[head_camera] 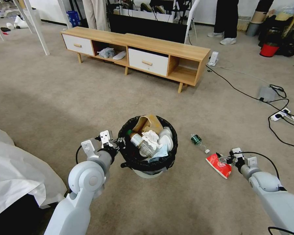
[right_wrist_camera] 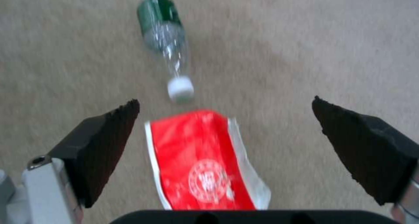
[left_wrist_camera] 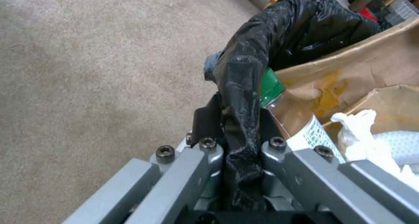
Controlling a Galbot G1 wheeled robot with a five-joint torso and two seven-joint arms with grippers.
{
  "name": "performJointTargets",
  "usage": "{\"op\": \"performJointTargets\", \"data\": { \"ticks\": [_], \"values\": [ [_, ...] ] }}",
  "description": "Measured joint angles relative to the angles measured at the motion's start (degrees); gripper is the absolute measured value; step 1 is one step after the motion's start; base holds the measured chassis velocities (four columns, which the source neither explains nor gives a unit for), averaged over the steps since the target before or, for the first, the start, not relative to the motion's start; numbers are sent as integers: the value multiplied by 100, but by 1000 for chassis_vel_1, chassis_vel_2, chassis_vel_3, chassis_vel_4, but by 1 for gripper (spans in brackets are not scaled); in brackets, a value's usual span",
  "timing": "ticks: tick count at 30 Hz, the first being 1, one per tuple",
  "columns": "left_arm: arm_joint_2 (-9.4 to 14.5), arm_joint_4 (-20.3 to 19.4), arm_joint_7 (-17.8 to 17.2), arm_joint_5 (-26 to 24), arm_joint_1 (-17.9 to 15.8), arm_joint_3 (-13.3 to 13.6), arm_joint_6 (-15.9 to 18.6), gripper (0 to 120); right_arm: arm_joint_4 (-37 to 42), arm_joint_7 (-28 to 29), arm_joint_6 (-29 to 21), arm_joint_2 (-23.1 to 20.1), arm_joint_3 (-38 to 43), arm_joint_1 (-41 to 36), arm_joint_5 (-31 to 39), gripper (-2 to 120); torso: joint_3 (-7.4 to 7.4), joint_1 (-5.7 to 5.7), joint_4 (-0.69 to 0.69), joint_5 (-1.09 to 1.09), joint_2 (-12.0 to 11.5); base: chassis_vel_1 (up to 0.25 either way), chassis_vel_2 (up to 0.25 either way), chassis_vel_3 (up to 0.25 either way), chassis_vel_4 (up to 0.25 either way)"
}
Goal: Pick up the trash bin and place the garbage on the floor into it.
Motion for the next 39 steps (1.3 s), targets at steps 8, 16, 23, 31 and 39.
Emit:
{"op": "performJointTargets", "data": {
  "ticks": [8, 16, 23, 31, 39],
  "values": [
    [42, -19, 33, -5, 14, 4, 0, 4, -901, -380, 535, 192, 150, 240, -703, 100, 0, 0, 0, 0, 0, 0, 0, 0, 0],
    [25, -22, 44, -2, 25, 13, -4, 4, -1528, -687, 868, 299, 322, 433, -952, 100, 0, 0, 0, 0, 0, 0, 0, 0, 0],
    [2, -14, 49, 12, 27, 26, -11, 4, -1833, -818, 1032, 337, 417, 534, -1030, 100, 0, 0, -1, 0, 0, 0, 0, 0, 0],
    [2, -38, 50, 37, 86, 27, -15, 4, -2228, -846, 1186, 505, 442, 801, -1206, 100, 0, 0, 0, 0, 0, 0, 0, 0, 0],
    [34, -76, 52, 42, 136, 5, -18, 4, -2538, -868, 1259, 727, 451, 1043, -1348, 100, 0, 0, 1, 0, 0, 0, 0, 0, 0]
  ]
}}
